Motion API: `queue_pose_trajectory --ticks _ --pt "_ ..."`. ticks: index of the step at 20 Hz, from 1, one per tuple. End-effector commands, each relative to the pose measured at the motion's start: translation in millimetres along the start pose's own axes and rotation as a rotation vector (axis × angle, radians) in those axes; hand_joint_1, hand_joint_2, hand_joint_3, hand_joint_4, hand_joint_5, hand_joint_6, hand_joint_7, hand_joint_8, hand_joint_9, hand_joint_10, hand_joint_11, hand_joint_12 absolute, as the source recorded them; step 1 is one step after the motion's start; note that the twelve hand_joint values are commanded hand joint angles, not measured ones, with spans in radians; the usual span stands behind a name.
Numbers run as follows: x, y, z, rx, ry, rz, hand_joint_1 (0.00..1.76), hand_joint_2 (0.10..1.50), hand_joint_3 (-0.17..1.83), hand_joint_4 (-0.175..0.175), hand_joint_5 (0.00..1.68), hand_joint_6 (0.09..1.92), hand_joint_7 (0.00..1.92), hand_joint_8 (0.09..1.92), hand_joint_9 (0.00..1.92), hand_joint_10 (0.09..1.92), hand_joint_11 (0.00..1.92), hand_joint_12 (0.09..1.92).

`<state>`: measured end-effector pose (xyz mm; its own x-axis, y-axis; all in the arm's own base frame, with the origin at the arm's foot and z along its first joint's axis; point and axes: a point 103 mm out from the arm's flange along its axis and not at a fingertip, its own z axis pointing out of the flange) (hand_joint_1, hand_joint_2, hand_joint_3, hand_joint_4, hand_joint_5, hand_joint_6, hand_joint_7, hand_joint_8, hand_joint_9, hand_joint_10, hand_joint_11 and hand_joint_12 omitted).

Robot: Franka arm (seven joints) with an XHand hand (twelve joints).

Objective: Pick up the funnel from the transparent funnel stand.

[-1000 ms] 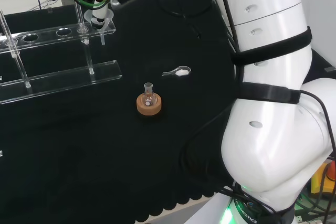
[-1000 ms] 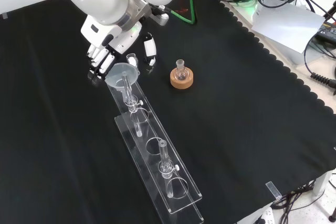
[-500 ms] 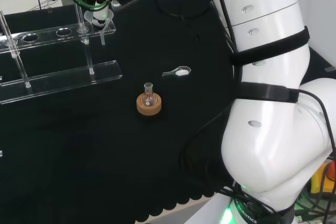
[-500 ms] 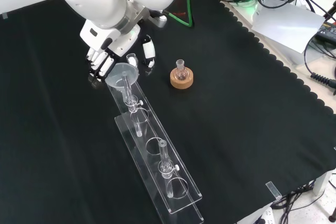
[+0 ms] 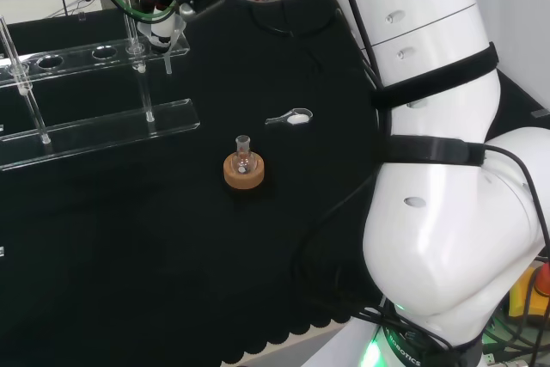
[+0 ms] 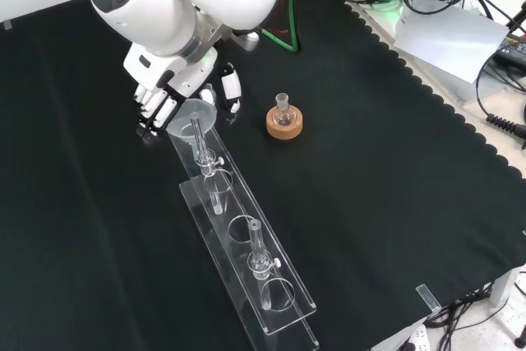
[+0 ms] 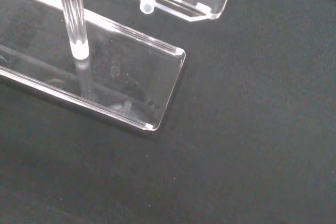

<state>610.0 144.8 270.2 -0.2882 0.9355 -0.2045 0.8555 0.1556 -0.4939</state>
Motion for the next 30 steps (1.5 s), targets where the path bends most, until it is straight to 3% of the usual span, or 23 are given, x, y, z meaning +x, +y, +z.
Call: queue_pose_trajectory --ticks 1,16,20,22,24,27,30 --pt "3 3 0 0.007 -0.025 -0.004 0.8 0.58 0.66 -0.117 0.15 0.09 0.0 0.66 0.33 0.77 0.33 1.38" --pt "0 1 0 -0.004 -0.061 0.016 0.84 0.58 0.7 -0.107 0.27 0.09 0.04 0.75 0.48 0.71 0.33 1.37" --pt "1 0 -3 -0.032 -0.116 0.043 0.84 0.59 0.72 -0.092 0.39 0.09 0.27 0.74 0.58 0.67 0.37 1.34" --pt "3 0 -4 -0.036 -0.138 0.045 0.86 0.62 0.71 -0.059 0.59 0.22 0.51 0.71 0.73 0.6 0.46 1.3" --pt "4 0 -5 -0.042 -0.151 0.043 0.87 0.65 0.7 -0.042 0.65 0.47 0.64 0.68 0.87 0.54 0.53 1.27" --pt "5 -1 -6 -0.062 -0.169 0.051 0.9 0.66 0.71 -0.035 0.68 0.68 0.71 0.68 0.97 0.52 0.61 1.23" --pt "3 -8 -16 -0.102 -0.192 0.06 0.93 0.66 0.71 -0.037 0.69 0.75 0.75 0.7 1.03 0.53 0.65 1.21"
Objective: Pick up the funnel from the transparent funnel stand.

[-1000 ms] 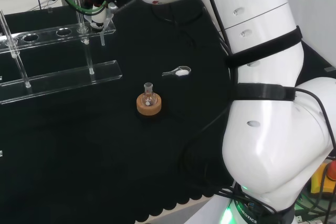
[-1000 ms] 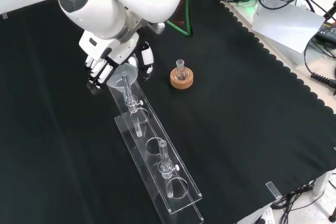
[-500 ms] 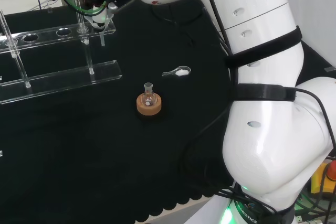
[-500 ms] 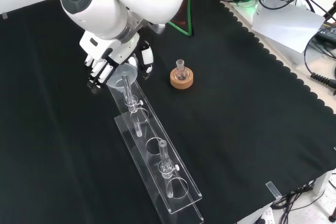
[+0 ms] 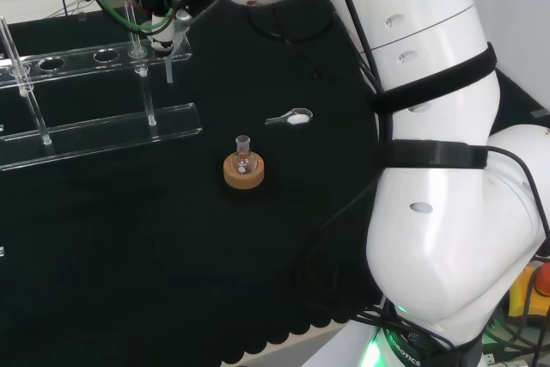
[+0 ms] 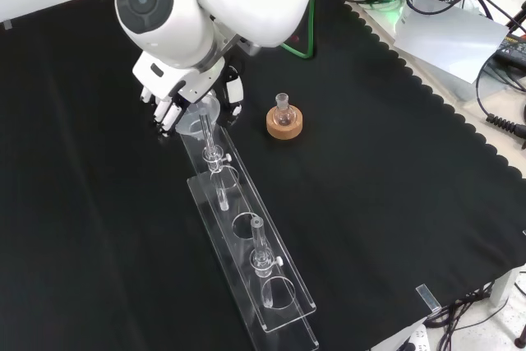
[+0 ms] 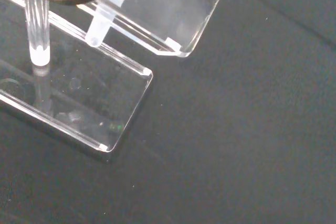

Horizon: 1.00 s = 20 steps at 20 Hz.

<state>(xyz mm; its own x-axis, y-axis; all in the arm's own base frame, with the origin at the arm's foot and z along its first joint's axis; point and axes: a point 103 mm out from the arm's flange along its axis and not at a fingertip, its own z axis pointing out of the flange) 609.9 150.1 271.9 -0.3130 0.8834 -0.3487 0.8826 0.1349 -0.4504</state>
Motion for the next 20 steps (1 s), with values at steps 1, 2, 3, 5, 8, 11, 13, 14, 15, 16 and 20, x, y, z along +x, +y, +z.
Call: queue_pose_trajectory --ticks 1,2,3,5,8,11,13,14,15,16,20 --pt "-5 -10 -18 -0.068 -0.049 0.029 0.93 0.66 0.71 -0.037 0.69 0.76 0.75 0.7 1.04 0.53 0.66 1.2" --pt "-7 -14 -23 -0.074 -0.055 0.032 0.94 0.66 0.71 -0.038 0.69 0.76 0.75 0.7 1.04 0.53 0.66 1.2" --pt "-10 -18 -29 -0.08 -0.06 0.033 0.94 0.66 0.71 -0.038 0.69 0.77 0.76 0.7 1.04 0.53 0.66 1.2" --pt "-14 -27 -40 -0.091 -0.073 0.038 0.94 0.66 0.71 -0.038 0.69 0.78 0.76 0.7 1.05 0.53 0.67 1.2" --pt "-20 -41 -51 -0.096 -0.089 0.047 0.95 0.66 0.71 -0.036 0.69 0.78 0.75 0.71 1.05 0.53 0.66 1.19" --pt "-26 -57 -57 -0.095 -0.105 0.063 0.95 0.66 0.71 -0.031 0.69 0.79 0.75 0.71 1.04 0.53 0.65 1.2" --pt "-29 -66 -59 -0.094 -0.11 0.073 0.95 0.66 0.72 -0.029 0.69 0.8 0.74 0.71 1.04 0.53 0.64 1.21" --pt "-31 -72 -59 -0.095 -0.112 0.078 0.95 0.66 0.72 -0.028 0.69 0.8 0.74 0.71 1.04 0.53 0.64 1.21" --pt "-32 -77 -59 -0.096 -0.113 0.083 0.95 0.66 0.72 -0.027 0.69 0.81 0.74 0.71 1.04 0.53 0.64 1.21" --pt "-33 -83 -59 -0.098 -0.114 0.087 0.95 0.66 0.72 -0.027 0.69 0.81 0.74 0.71 1.04 0.53 0.64 1.21" --pt "-32 -106 -57 -0.103 -0.119 0.105 0.95 0.66 0.73 -0.025 0.69 0.82 0.74 0.72 1.03 0.53 0.64 1.21"
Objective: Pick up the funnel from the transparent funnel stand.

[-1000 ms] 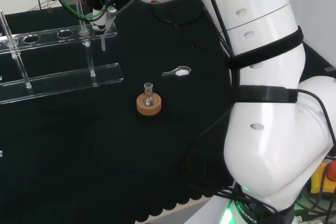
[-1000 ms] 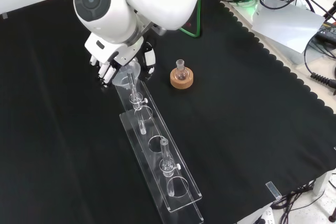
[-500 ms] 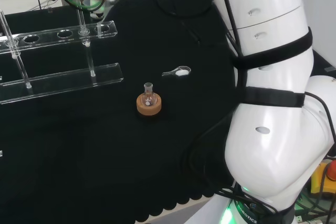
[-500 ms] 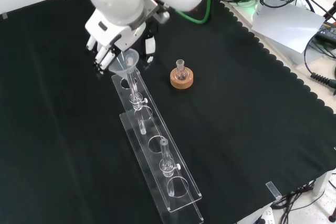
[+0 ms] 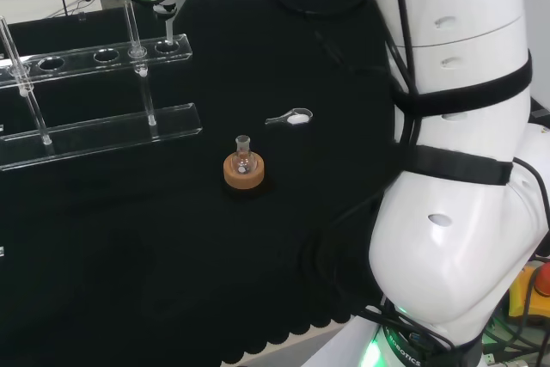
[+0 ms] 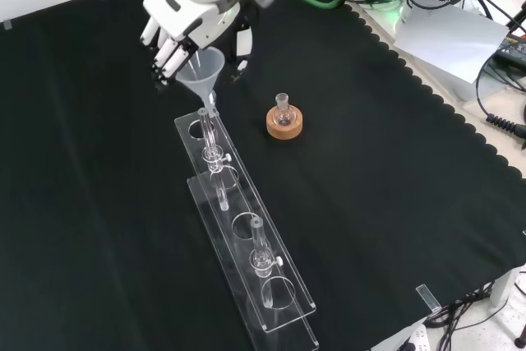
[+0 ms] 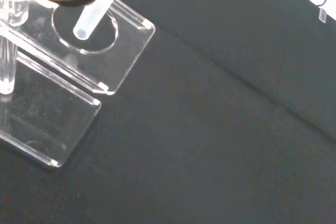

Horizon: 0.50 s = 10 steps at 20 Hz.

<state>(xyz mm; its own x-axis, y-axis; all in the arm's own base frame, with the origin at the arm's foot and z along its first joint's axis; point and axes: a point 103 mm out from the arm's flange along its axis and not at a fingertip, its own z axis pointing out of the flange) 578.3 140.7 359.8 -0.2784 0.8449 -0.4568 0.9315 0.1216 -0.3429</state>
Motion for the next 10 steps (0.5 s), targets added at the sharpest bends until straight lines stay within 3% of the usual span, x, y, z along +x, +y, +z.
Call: queue_pose_trajectory --ticks 1,10 --pt "-5 -42 -3 -0.008 -0.024 0.038 0.95 0.66 0.73 -0.025 0.69 0.82 0.74 0.72 1.03 0.54 0.64 1.21" --pt "13 -98 14 0.015 -0.042 0.063 0.95 0.65 0.74 -0.024 0.7 0.83 0.73 0.72 1.03 0.54 0.64 1.21"
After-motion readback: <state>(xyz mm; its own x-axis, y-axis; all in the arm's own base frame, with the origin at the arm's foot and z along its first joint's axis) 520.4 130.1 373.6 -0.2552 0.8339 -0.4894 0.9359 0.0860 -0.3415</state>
